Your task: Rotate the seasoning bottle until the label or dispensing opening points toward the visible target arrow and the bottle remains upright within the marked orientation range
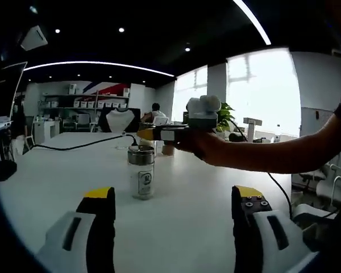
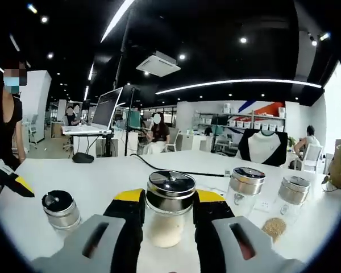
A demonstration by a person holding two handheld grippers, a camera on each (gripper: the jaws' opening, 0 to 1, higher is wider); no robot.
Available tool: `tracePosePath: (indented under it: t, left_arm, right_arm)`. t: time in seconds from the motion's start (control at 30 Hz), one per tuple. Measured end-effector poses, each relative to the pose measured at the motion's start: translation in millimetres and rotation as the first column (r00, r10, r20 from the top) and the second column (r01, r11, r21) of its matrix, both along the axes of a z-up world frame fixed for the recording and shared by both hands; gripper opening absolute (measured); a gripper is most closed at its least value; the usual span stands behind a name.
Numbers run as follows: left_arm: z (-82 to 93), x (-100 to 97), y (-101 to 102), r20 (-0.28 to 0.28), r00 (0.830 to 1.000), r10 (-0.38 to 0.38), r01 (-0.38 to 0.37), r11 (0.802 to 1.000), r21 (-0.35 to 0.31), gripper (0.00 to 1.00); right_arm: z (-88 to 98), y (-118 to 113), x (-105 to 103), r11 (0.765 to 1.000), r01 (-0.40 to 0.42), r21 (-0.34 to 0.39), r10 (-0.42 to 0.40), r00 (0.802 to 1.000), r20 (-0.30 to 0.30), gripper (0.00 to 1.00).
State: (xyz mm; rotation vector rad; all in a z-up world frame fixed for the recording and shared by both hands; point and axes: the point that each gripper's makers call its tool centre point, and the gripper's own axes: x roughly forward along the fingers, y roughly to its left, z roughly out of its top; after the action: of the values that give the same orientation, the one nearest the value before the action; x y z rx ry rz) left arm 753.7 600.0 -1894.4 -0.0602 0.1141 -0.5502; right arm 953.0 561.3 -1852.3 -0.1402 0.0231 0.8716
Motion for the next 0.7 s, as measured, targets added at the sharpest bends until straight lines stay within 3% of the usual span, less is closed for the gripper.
tracePosePath:
  t: [0.07,0.2,0.47,0.6,0.7]
  left_arm:
    - [0.0,1.1,-0.9,0.003,1.0,0.0,0.0,1.0,-0.001,0.89]
    - [6.5,0.7,-8.0,0.001,1.0,-0.029,0.028,0.995,-0.098,0.9]
    - [7.7,-1.7,-17.7,0.03,0.997,-0.072,0.073,0.995,-0.062,0.89]
    - [10.0,-7.4,-29.1,0.057,0.988,-0.144,0.146,0.989,-0.032,0.88]
    - [15.6,-9.9,-33.5,0.07,0.982,-0.175,0.179,0.982,-0.067,0.85]
  right_arm:
    - [2.2,-6.5,-9.8,1.0,-0.015,-0.001,0.015,1.0,0.008,0.31]
    - [4.8,-20.0,-30.5,0.999,-0.044,0.019,0.044,0.999,-0.005,0.31]
    - [9.6,-38.9,-69.6,0.995,-0.095,-0.008,0.095,0.995,0.034,0.31]
    - [18.5,-47.7,-96.5,0.982,-0.164,0.09,0.166,0.986,-0.014,0.31]
    - [23.4,-52.8,-111.6,0.977,-0.185,0.11,0.186,0.983,-0.001,0.31]
